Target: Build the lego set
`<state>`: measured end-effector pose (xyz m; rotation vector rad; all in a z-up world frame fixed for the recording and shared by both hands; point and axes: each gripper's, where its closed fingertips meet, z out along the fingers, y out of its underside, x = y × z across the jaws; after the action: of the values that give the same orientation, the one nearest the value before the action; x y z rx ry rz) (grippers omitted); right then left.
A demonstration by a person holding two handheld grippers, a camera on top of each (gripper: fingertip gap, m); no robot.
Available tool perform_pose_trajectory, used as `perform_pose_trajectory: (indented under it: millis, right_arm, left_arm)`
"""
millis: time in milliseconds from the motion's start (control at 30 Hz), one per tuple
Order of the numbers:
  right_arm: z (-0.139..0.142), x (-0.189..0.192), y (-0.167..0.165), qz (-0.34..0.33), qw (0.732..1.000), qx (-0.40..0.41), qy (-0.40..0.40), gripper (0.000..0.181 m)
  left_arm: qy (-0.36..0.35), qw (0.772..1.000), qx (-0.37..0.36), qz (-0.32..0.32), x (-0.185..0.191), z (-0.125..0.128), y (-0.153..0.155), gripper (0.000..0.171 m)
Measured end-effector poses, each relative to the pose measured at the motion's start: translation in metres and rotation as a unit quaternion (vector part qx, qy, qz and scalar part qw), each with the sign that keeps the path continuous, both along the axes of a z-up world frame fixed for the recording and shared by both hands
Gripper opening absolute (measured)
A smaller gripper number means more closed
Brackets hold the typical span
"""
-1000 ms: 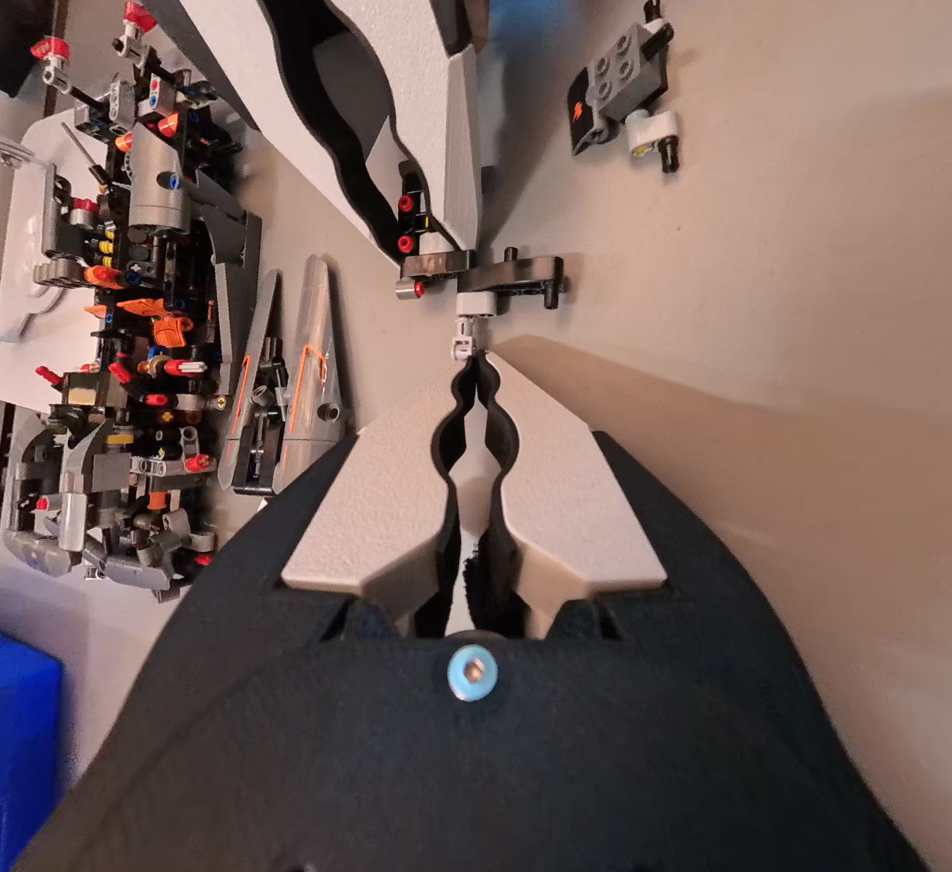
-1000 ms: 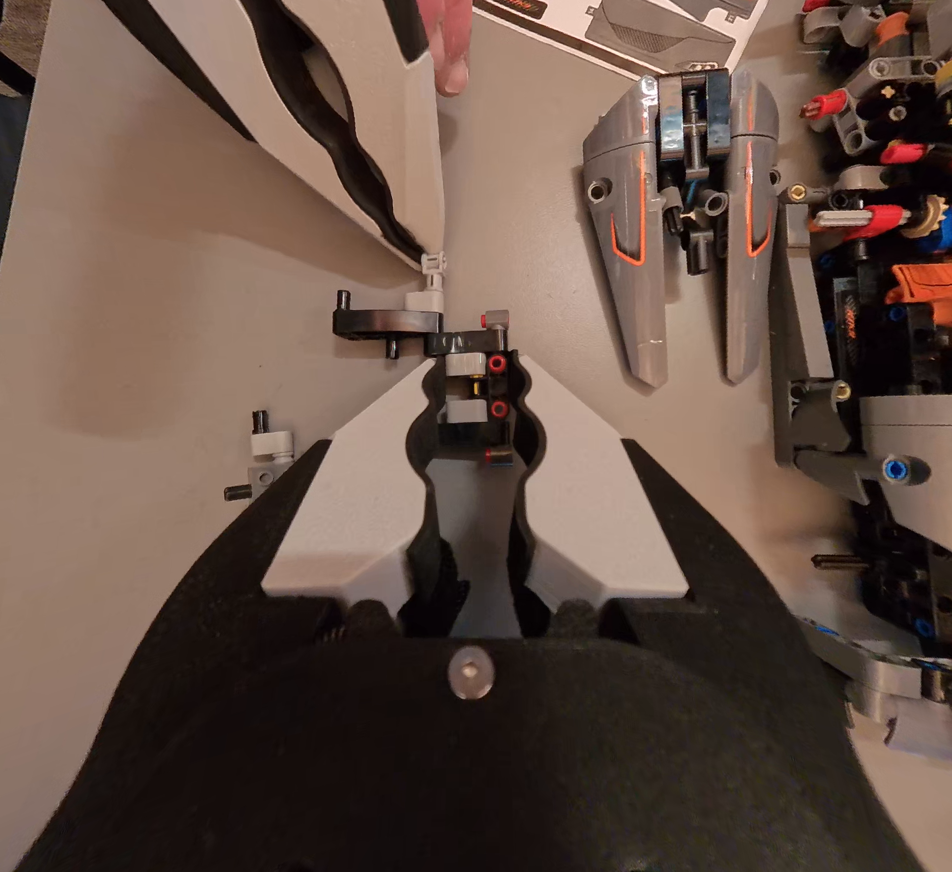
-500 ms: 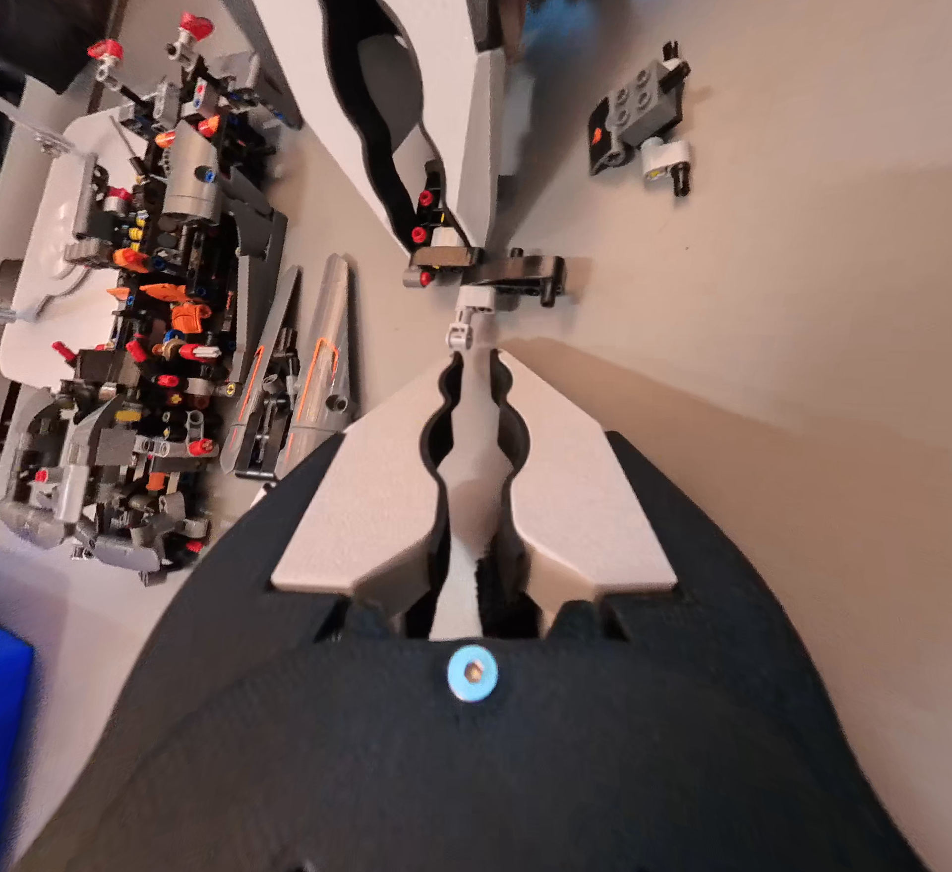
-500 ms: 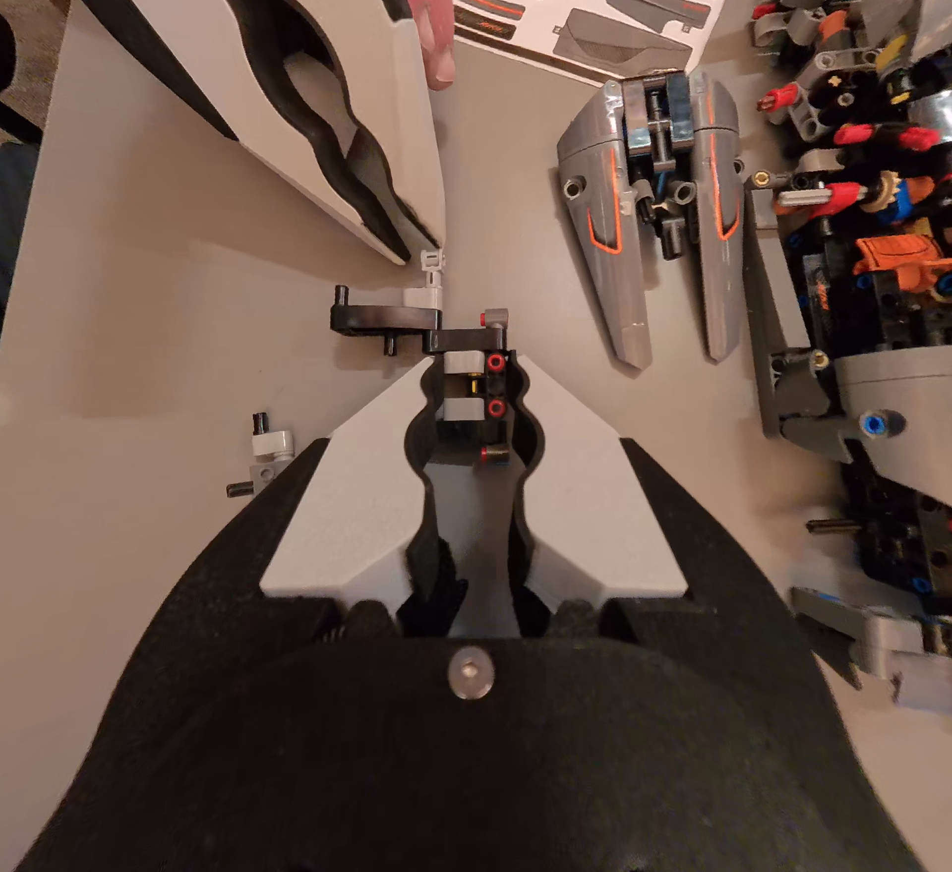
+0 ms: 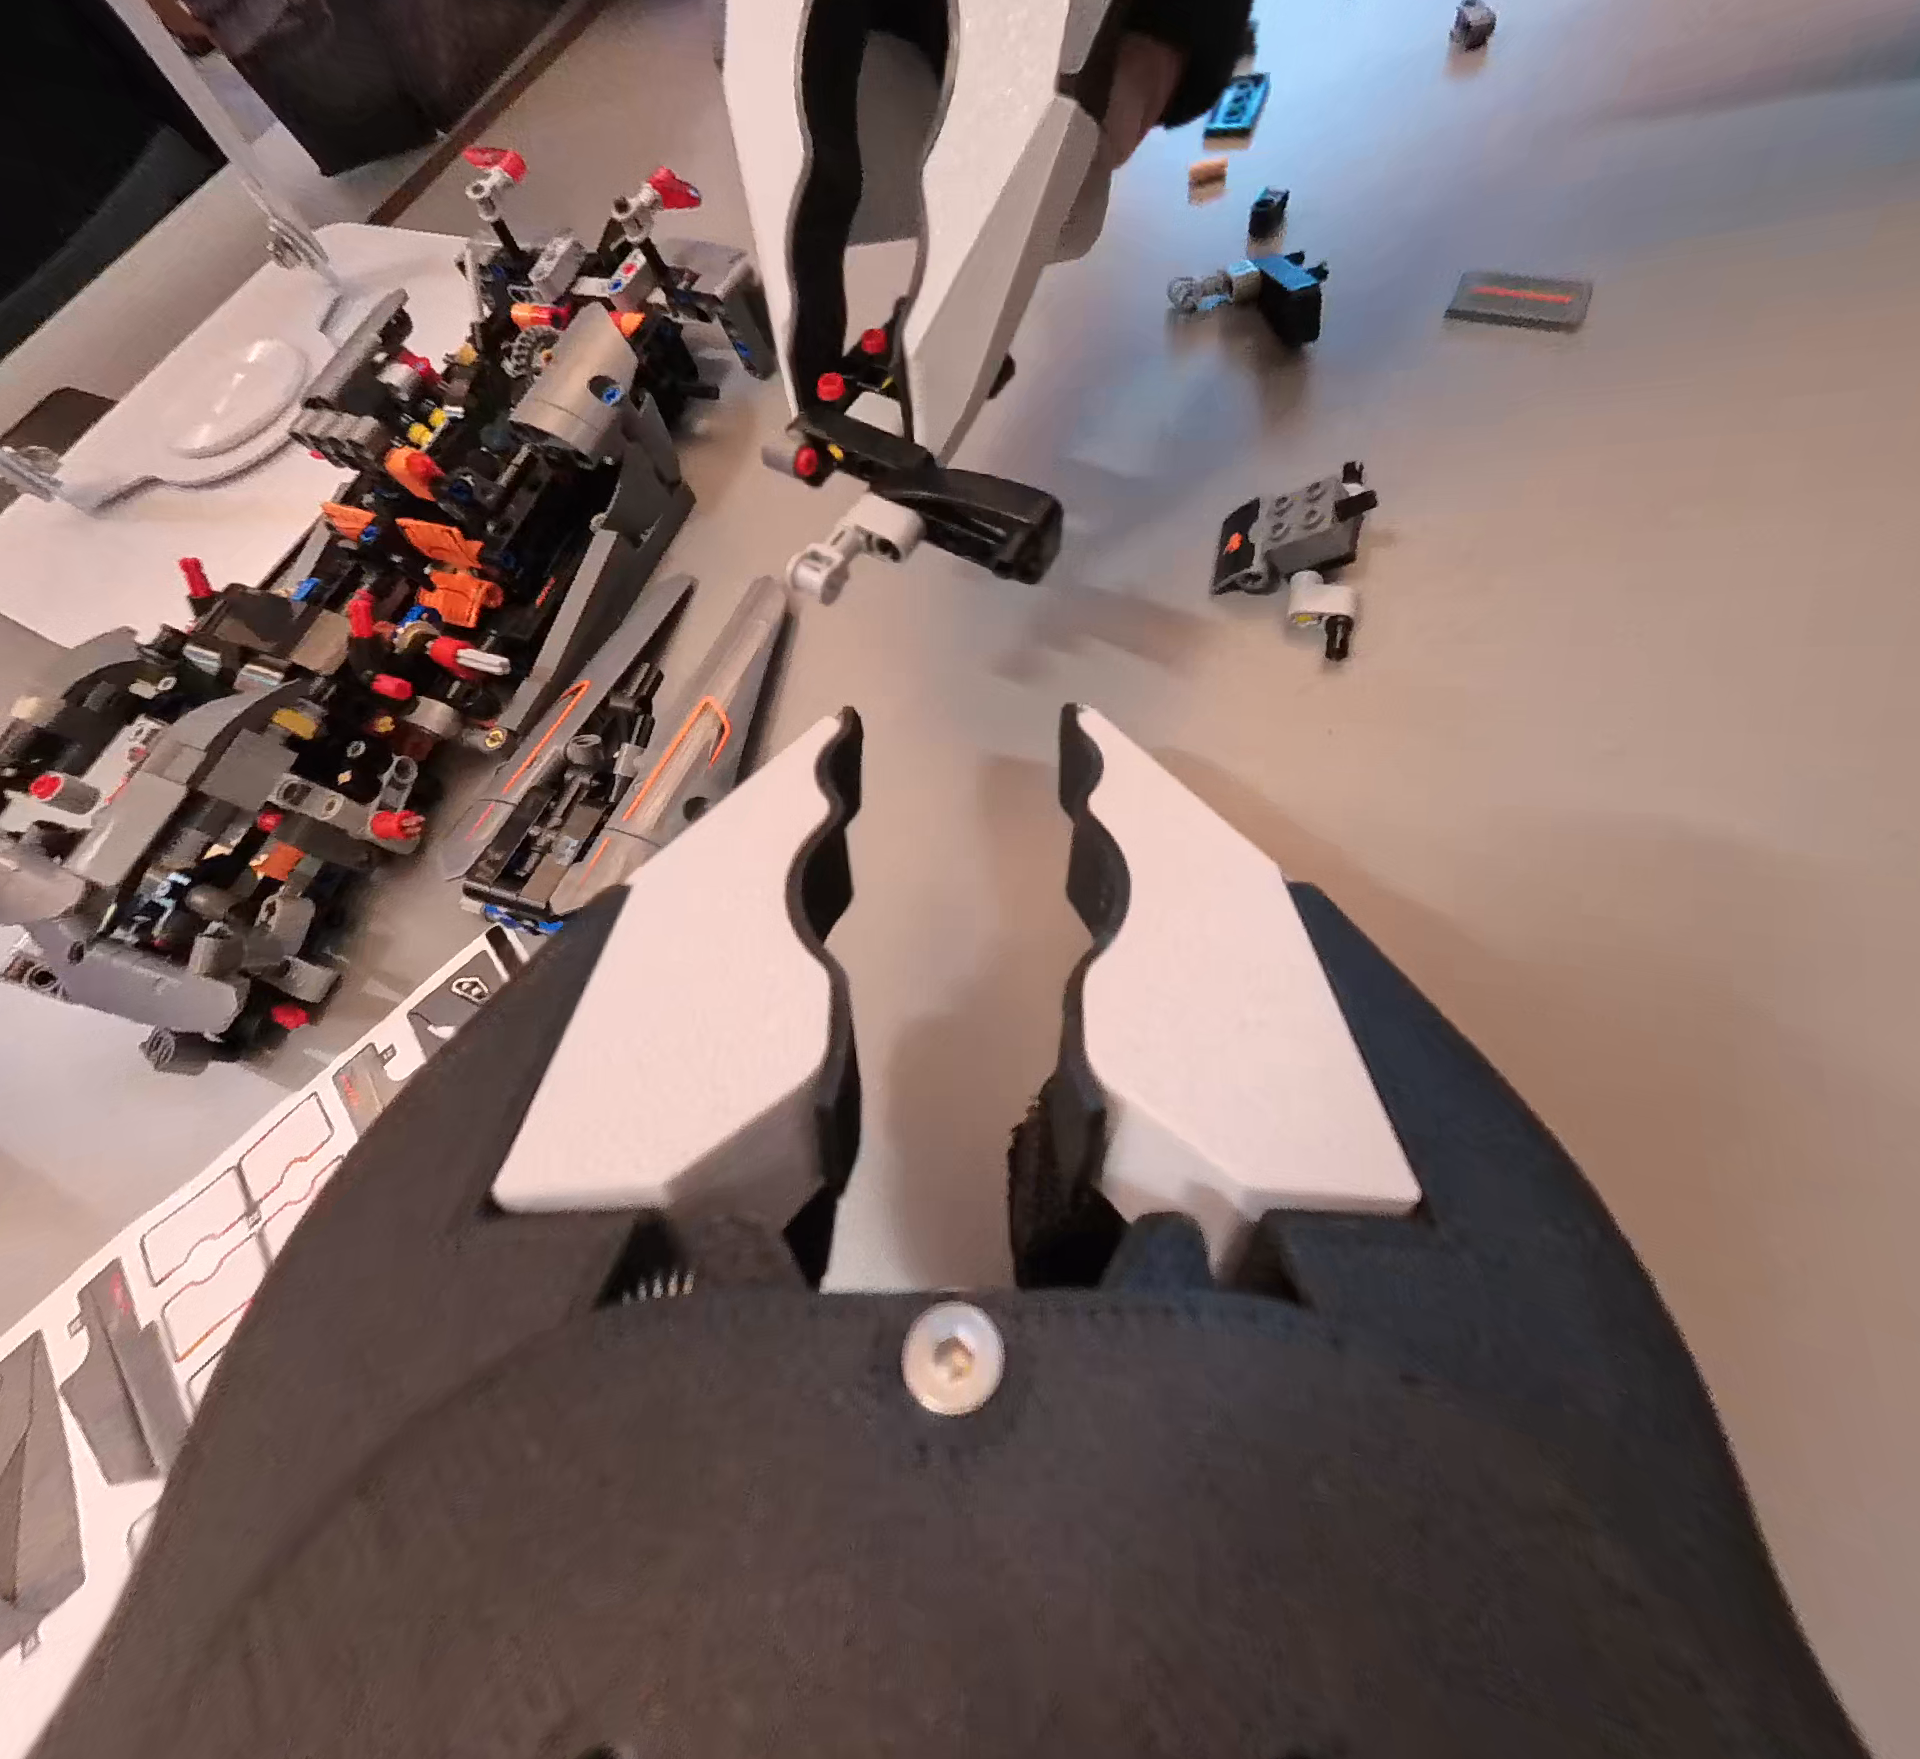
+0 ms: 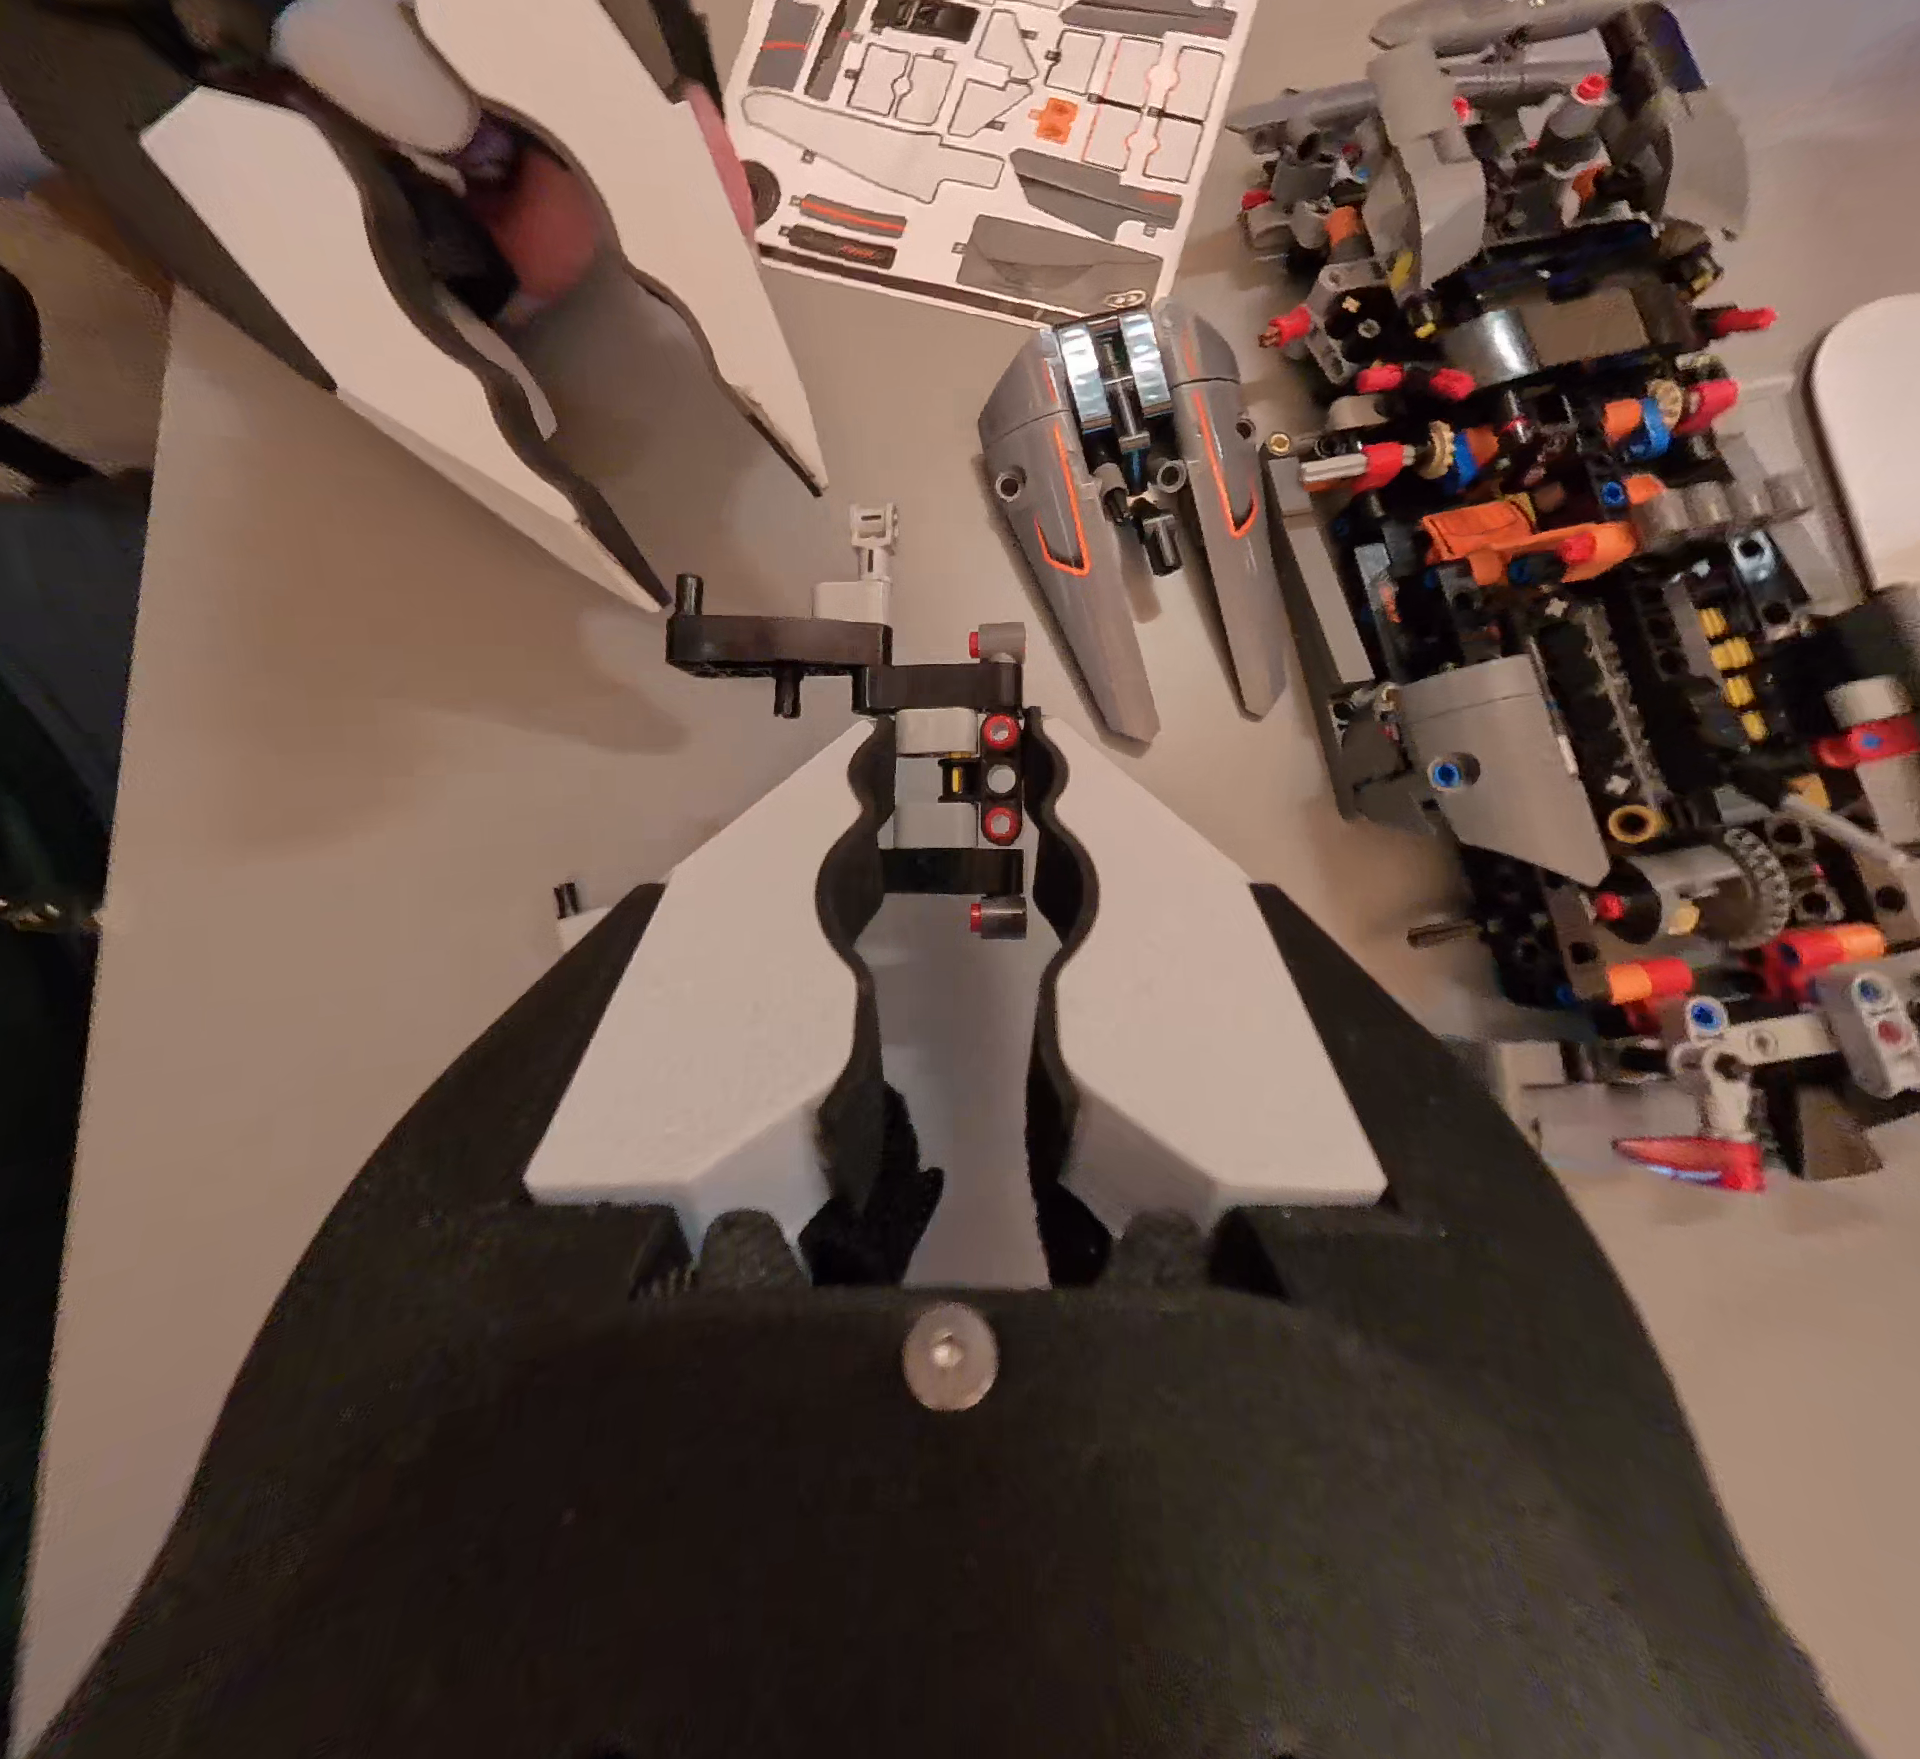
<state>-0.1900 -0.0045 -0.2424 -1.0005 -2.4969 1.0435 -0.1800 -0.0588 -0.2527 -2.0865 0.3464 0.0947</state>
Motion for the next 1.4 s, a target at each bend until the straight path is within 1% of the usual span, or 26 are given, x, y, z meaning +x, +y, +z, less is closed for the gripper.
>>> perform_pose_trajectory:
  millis: [133, 267, 367, 500, 667, 800, 867, 900, 1067, 1100, 1233, 1400]
  right_arm:
    - [0.003, -0.004, 0.006, -0.062, 0.996, -0.055, -0.046, 0.021]
    - [0.010, -0.007, 0.012, -0.108, 0.980, -0.137, -0.094, 0.022]
    - [0.007, -0.007, 0.019, -0.131, 0.972, -0.153, -0.122, 0.022]
    - [0.007, -0.005, 0.022, -0.147, 0.963, -0.173, -0.143, 0.022]
    - [0.012, -0.003, 0.025, -0.160, 0.963, -0.169, -0.134, 0.022]
    - [0.014, 0.001, 0.026, -0.171, 0.965, -0.158, -0.122, 0.022]
    - [0.016, 0.002, 0.027, -0.177, 0.964, -0.164, -0.117, 0.022]
    - [0.017, 0.003, 0.027, -0.178, 0.963, -0.169, -0.116, 0.022]
    - [0.019, 0.001, 0.029, -0.187, 0.962, -0.172, -0.104, 0.022]
    - [0.021, 0.000, 0.028, -0.187, 0.962, -0.174, -0.100, 0.022]
    - [0.025, -0.005, 0.026, -0.187, 0.963, -0.173, -0.088, 0.022]
    - [0.030, -0.007, 0.026, -0.190, 0.963, -0.172, -0.079, 0.022]
  left_arm:
    - [0.007, 0.999, 0.018, 0.032, -0.006, 0.008, 0.000, 0.037]
    - [0.009, 0.998, 0.042, 0.043, -0.004, 0.018, 0.004, 0.036]
    - [0.020, 0.997, 0.051, 0.045, -0.001, 0.022, 0.009, 0.036]
    - [0.025, 0.996, 0.063, 0.062, -0.004, 0.031, 0.018, 0.031]
    - [0.019, 0.996, 0.074, 0.046, 0.006, 0.038, 0.034, 0.025]
    - [0.005, 0.995, 0.084, 0.050, 0.009, 0.040, 0.046, 0.020]
    - [0.015, 0.994, 0.092, 0.066, 0.004, 0.042, 0.049, 0.009]
    - [0.014, 0.993, 0.099, 0.067, 0.004, 0.044, 0.050, 0.006]
    - [0.020, 0.991, 0.114, 0.068, 0.003, 0.049, 0.052, 0.005]
    - [0.024, 0.990, 0.117, 0.070, 0.002, 0.049, 0.051, 0.000]
    - [0.012, 0.990, 0.129, 0.061, 0.004, 0.052, 0.050, 0.000]
    - [0.012, 0.986, 0.147, 0.072, -0.001, 0.059, 0.047, 0.000]
